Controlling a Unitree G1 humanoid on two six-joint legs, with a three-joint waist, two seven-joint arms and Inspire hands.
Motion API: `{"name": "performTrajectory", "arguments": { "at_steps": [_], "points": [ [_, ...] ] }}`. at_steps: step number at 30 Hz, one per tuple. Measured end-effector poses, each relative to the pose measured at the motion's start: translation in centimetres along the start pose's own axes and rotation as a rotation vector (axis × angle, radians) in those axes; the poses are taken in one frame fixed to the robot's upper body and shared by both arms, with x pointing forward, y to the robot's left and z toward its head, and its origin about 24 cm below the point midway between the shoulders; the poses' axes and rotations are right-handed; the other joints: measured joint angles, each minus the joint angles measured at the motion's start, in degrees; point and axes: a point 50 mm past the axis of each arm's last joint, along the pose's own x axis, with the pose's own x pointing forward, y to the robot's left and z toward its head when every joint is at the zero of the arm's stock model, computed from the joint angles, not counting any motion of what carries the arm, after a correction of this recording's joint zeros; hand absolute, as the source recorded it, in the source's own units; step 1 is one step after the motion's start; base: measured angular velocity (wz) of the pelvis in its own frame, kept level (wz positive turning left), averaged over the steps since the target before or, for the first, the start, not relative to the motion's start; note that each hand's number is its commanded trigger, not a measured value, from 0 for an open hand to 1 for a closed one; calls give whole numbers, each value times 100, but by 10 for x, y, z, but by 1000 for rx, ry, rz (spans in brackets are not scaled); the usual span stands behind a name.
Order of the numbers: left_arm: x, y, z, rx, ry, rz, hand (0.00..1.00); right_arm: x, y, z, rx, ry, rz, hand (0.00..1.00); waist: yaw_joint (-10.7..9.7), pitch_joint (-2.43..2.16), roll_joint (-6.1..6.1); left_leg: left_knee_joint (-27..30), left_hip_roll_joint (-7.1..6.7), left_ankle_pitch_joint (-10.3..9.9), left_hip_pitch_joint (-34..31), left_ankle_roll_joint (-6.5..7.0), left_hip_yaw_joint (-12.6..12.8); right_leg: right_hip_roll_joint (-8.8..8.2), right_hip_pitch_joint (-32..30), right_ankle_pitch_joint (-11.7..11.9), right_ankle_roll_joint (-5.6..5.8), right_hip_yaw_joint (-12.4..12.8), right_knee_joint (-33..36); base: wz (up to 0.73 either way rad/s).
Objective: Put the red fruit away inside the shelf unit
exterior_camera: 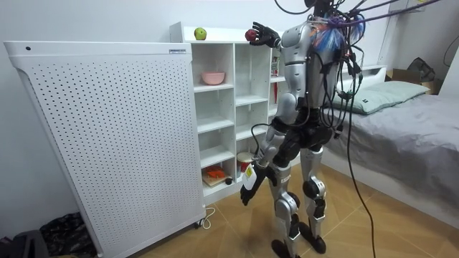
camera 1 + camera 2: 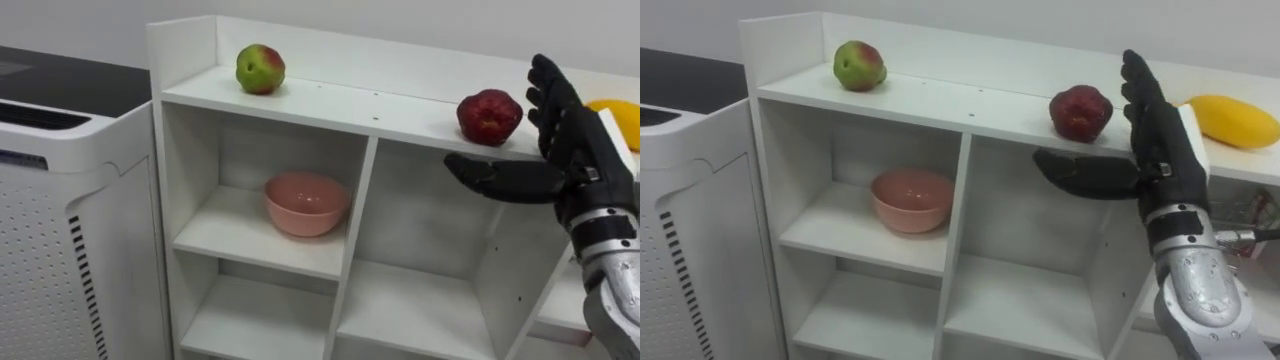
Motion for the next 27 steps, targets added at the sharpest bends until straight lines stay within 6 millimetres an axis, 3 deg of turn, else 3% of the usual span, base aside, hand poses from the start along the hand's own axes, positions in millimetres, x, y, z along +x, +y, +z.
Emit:
{"name": "performTrajectory", "arguments": {
  "at_steps": [1, 2, 3, 20, 27],
  "points": [
    [0, 1, 1, 0, 0, 2, 0, 0, 0, 0, -6, 1, 2, 67, 0, 0, 0, 0, 0, 0, 0, 0, 0, 0, 0, 0, 0, 1, 0, 0],
    [0, 1, 1, 0, -1, 2, 0, 0, -1, 0, -8, 2, 2, 94, -2, -1, -1, 1, 0, 0, 1, 0, -1, -1, 0, 0, 0, -1, 0, 0],
    [1, 2, 2, 0, -3, 4, 0, 0, -2, 0, -11, 4, 2, 100, 1, 0, -1, 2, -1, 0, 0, 0, -11, -1, 4, 0, 0, -5, 0, 0],
    [2, 7, 9, -11, -23, 18, 0, 11, -13, 6, -82, -9, -6, 100, -6, -2, -31, -5, -6, 0, 20, 0, -29, -2, 26, 0, 0, 3, -1, 0],
    [2, 8, 9, -10, -23, 23, 0, 12, -8, 7, -81, -11, 18, 100, 2, 37, -106, -3, -6, 0, 18, 0, -25, -3, 22, 0, 0, -1, 0, 0]
  ]
}}
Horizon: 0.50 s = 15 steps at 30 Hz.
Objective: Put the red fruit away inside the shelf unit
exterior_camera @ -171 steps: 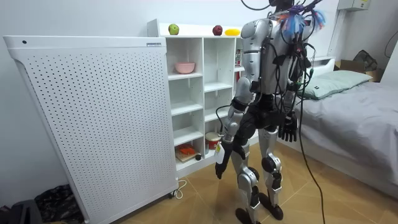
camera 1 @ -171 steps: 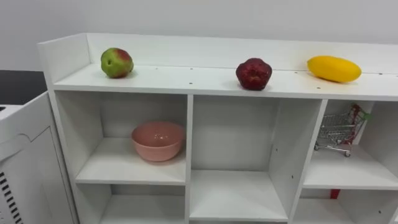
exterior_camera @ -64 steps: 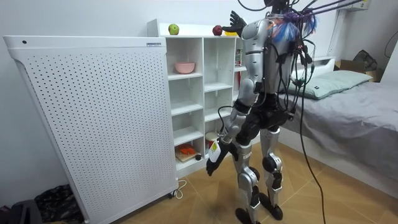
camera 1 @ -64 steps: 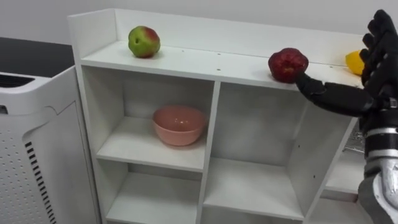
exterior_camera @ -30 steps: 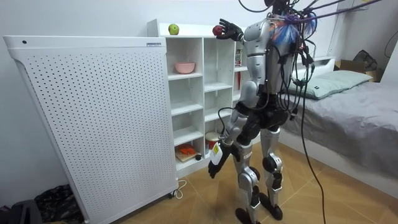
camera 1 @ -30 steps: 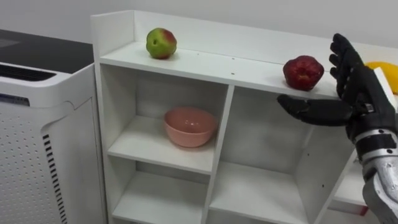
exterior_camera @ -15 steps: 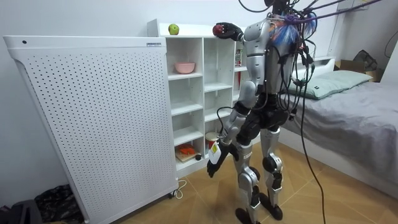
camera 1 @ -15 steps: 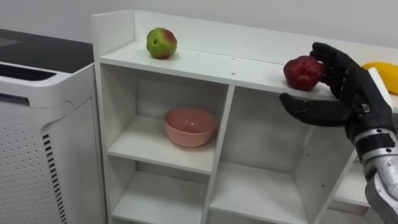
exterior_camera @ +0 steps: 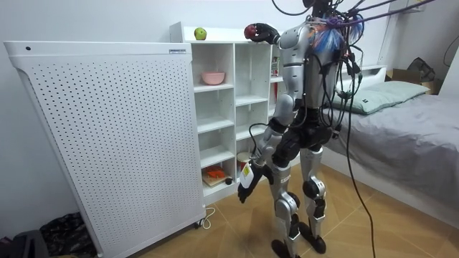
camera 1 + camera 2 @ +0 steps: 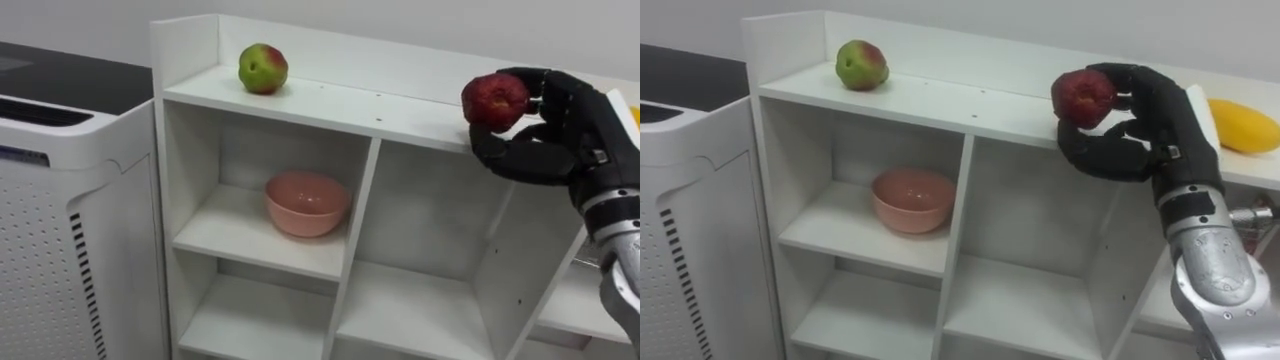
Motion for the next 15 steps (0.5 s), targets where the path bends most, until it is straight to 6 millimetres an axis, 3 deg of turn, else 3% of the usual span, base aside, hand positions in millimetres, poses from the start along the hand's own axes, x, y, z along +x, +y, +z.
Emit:
{"name": "performTrajectory", "arguments": {
  "at_steps": [7, 12, 15],
  "points": [
    [0, 0, 1, -1, -2, 0, 0, 0, 5, 13, 36, -48, 19, 100, -13, 2, 62, 55, -1, 0, -166, 0, 48, -6, -149, 4, -5, 7, 8, -2],
    [0, 0, 1, 3, -5, 9, 0, -6, 9, 21, 57, -88, 38, 100, 0, -65, 194, 42, -1, 0, -176, 0, 58, -2, -174, 10, -12, 61, 4, -1],
    [-1, -1, -5, 4, 14, 19, 0, -15, 25, 31, 85, -133, 106, 100, 11, -69, 267, -26, 25, 1, -73, -1, 157, 39, -136, 10, -12, 174, -4, -16]
  ]
}}
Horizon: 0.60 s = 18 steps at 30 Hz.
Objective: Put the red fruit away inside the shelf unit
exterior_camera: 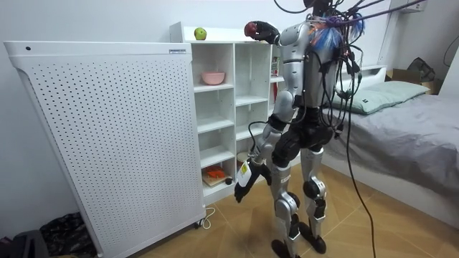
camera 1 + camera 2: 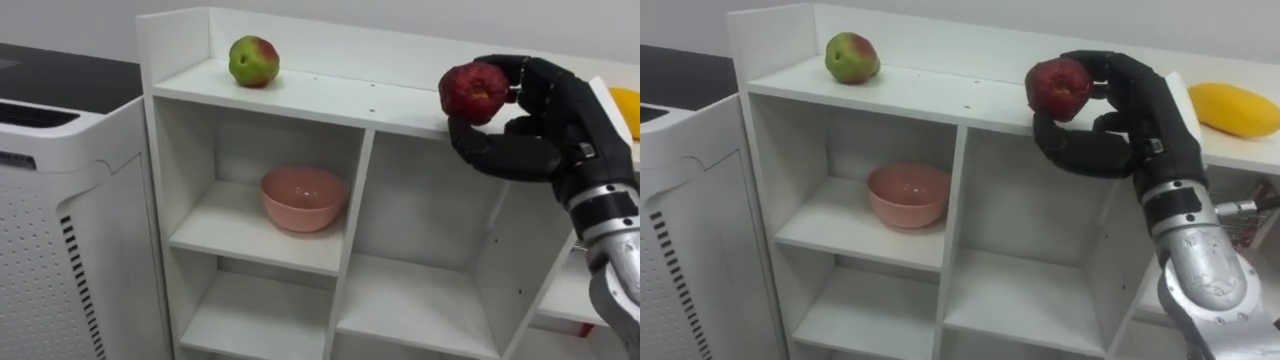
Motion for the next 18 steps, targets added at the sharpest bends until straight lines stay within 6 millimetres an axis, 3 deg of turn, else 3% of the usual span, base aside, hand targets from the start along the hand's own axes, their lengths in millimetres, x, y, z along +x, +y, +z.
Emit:
{"name": "performTrajectory", "arguments": {
  "at_steps": [8, 12, 18],
  "points": [
    [0, -3, 0, -1, 6, -12, 0, -17, 20, 9, 75, -33, 123, 100, -15, 12, 87, 6, 4, 0, 79, 0, 32, 1, 62, 2, -4, 38, 2, -1],
    [0, -5, 2, 13, -5, -15, 0, -23, 37, 13, 159, -46, 200, 100, -9, 17, 135, 31, 11, 0, 54, 0, 84, 0, 24, 15, -24, 180, 15, -7],
    [1, -8, 4, 16, 0, -6, 0, -36, 52, -1, 206, 20, 272, 100, 8, 28, 157, 35, 17, 0, -20, 0, 123, 1, -37, 34, -31, 168, 30, -3]
  ]
}}
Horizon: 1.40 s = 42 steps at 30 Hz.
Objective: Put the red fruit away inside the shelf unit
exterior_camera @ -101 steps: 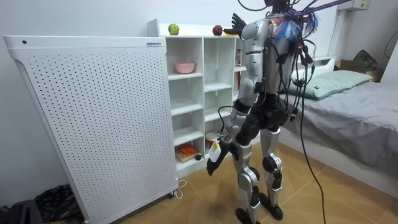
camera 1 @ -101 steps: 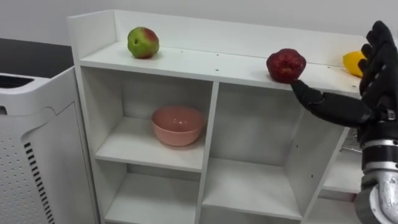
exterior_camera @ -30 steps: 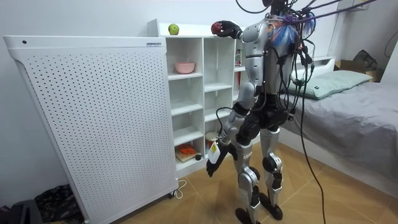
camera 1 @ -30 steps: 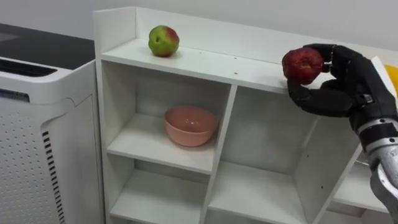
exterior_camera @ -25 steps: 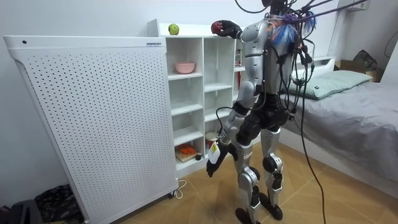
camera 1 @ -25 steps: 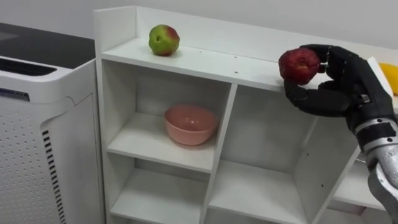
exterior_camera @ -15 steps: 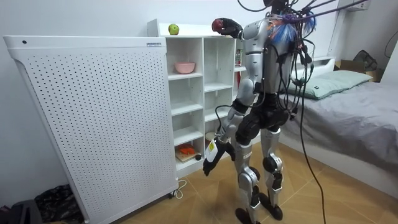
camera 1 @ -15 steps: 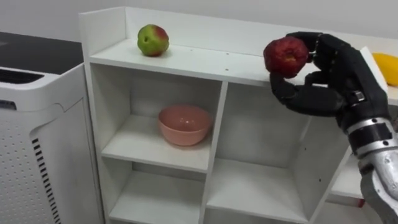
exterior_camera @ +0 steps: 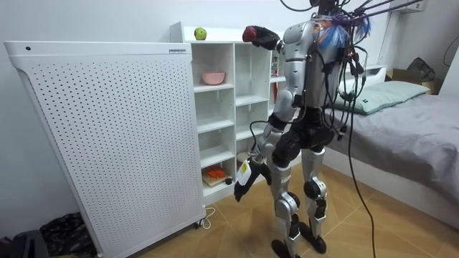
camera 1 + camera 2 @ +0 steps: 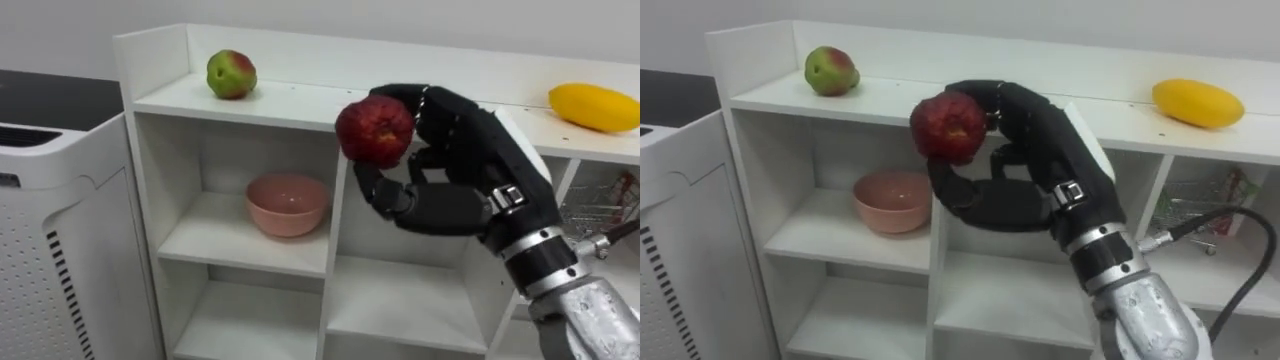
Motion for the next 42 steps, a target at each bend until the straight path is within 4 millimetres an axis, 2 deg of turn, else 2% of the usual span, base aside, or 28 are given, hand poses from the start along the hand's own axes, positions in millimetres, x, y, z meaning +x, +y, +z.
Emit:
{"name": "performTrajectory", "arguments": {
  "at_steps": [4, 7, 10, 14, 19, 20, 23, 24, 29, 32, 36, 40, 42],
  "points": [
    [0, -4, 2, 1, -6, -16, 0, -12, 9, -30, 71, 120, -5, 100, -23, -4, 16, 27, 4, 0, -125, 1, 50, -4, -127, 16, 2, 14, 17, -5],
    [1, -3, 10, 8, -36, 0, 0, -24, 7, -71, 133, 294, -58, 100, -62, 6, 69, 148, -2, 6, -380, 12, 43, -29, -351, 28, 4, -16, 91, 4],
    [1, -5, 11, 2, -29, 5, 0, -33, 6, -94, 157, 391, -109, 100, -119, -4, 174, 210, -9, 19, -611, 34, 11, -44, -553, 58, 7, -57, 110, 3],
    [2, -5, 14, -38, -19, 16, 0, -42, 4, -110, 214, 457, -181, 100, -191, 9, 333, 376, -12, 32, -984, 51, -33, -84, -913, 62, 5, -202, 255, 5],
    [2, -7, 13, -184, 11, 46, 0, -66, -3, -142, 241, 615, -309, 100, -173, 36, 369, 501, -17, 105, -1470, 72, -45, -143, -1480, 56, -4, -286, 596, 2],
    [2, -7, 14, -194, 15, 44, 0, -67, -3, -144, 249, 623, -323, 100, -176, 38, 372, 545, -16, 106, -1555, 74, -46, -152, -1571, 55, -6, -328, 649, 0],
    [2, -11, 17, -281, 26, 33, 0, -76, -1, -156, 336, 674, -405, 100, -159, 86, 403, 760, -16, 114, -1927, 88, -45, -190, -1950, 53, -9, -340, 859, 0],
    [2, -10, 19, -319, 27, 32, 0, -79, 2, -159, 370, 690, -428, 100, -157, 124, 423, 849, -18, 122, -2103, 102, -45, -216, -2128, 48, -17, -354, 985, 0],
    [2, -10, 20, -395, 25, 36, 0, -90, 3, -173, 442, 759, -503, 100, -160, 185, 467, 1283, -85, 141, -2937, 144, -60, -413, -3020, -66, -121, -502, 1663, 9],
    [2, -13, 21, -400, 20, 27, 0, -85, -2, -172, 484, 739, -536, 100, -135, 217, 487, 1495, -124, 158, -3436, 179, -12, -530, -3597, -101, -159, -492, 2051, 6],
    [1, -13, 27, -427, 4, 20, 0, -73, -10, -170, 616, 701, -620, 100, -37, 225, 497, 1618, -211, 331, -4000, 197, -4, -671, -4215, -152, -213, -486, 2302, 7],
    [0, -15, 34, -418, -25, 12, 0, -67, -19, -174, 810, 679, -737, 100, 147, 229, 502, 1661, -227, 467, -4310, 207, 10, -716, -4552, -98, -242, -507, 2401, 5],
    [-1, -15, 38, -424, -46, 10, 0, -59, -23, -172, 889, 651, -772, 100, 159, 230, 500, 1725, -230, 489, -4508, 185, -4, -738, -4736, -92, -253, -533, 2464, 6]
  ]
}}
